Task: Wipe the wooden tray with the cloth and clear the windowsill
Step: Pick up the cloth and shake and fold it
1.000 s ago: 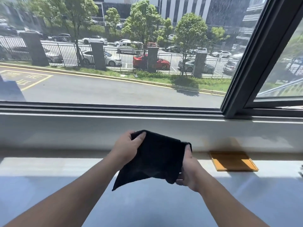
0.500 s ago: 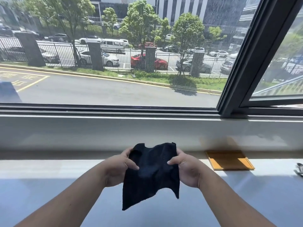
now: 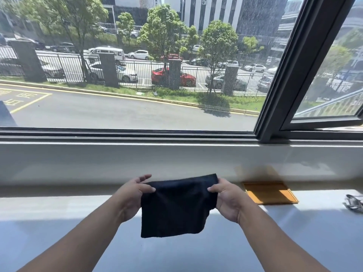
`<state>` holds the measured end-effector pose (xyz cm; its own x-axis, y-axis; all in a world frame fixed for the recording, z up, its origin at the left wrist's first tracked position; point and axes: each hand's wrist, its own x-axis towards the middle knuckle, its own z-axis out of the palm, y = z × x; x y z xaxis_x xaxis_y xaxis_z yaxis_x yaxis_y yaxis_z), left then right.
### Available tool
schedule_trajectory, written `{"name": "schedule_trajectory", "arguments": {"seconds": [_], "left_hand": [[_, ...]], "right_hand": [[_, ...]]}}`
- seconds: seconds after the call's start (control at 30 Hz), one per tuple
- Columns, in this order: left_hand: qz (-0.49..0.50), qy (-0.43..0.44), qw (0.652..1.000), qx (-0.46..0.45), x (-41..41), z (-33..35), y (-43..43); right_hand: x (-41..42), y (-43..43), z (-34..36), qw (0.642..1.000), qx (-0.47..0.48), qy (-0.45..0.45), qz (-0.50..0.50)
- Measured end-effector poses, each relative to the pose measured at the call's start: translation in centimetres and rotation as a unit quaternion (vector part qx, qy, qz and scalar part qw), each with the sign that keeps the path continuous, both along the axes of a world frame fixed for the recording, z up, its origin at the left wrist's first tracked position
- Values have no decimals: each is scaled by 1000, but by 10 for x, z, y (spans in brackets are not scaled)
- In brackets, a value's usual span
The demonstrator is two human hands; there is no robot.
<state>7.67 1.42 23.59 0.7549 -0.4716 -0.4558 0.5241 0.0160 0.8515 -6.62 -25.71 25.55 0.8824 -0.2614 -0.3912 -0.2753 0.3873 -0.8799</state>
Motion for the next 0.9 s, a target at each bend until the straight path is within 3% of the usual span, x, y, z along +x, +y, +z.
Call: {"name": "schedule_trajectory", "arguments": {"seconds": [0.1,0.2,0.27,0.37,0.43,0.5,0.6,0.67,0.8,0.9], "left_hand": [[3,-55,998,44,10,11,6],[-16,-166,975,146,13,18,8],[-21,-251,943,219,13,18,8],[-37,-362,866,344,14,19,11],[-45,-393,830,394,14,22,15],[-48,-403,818,407,15,24,18],[-48,-418,809,410,15,29,20],[-44,-392,841,370,16,32,19],[-45,-189,963,187,14,43,22],[-70,-119,987,81,11,50,21]], "right_hand": [[5,-8,5,999,-11,2,-41],[8,-12,7,993,-113,30,-36],[10,-11,7,982,-183,42,-20],[9,-8,8,951,-305,59,0],[7,-6,11,916,-396,63,10],[6,-8,13,885,-459,69,15],[5,-9,15,871,-486,63,25],[5,-10,17,876,-479,49,22],[4,-15,25,914,-404,17,-2],[4,-16,30,938,-346,-3,-16]]}}
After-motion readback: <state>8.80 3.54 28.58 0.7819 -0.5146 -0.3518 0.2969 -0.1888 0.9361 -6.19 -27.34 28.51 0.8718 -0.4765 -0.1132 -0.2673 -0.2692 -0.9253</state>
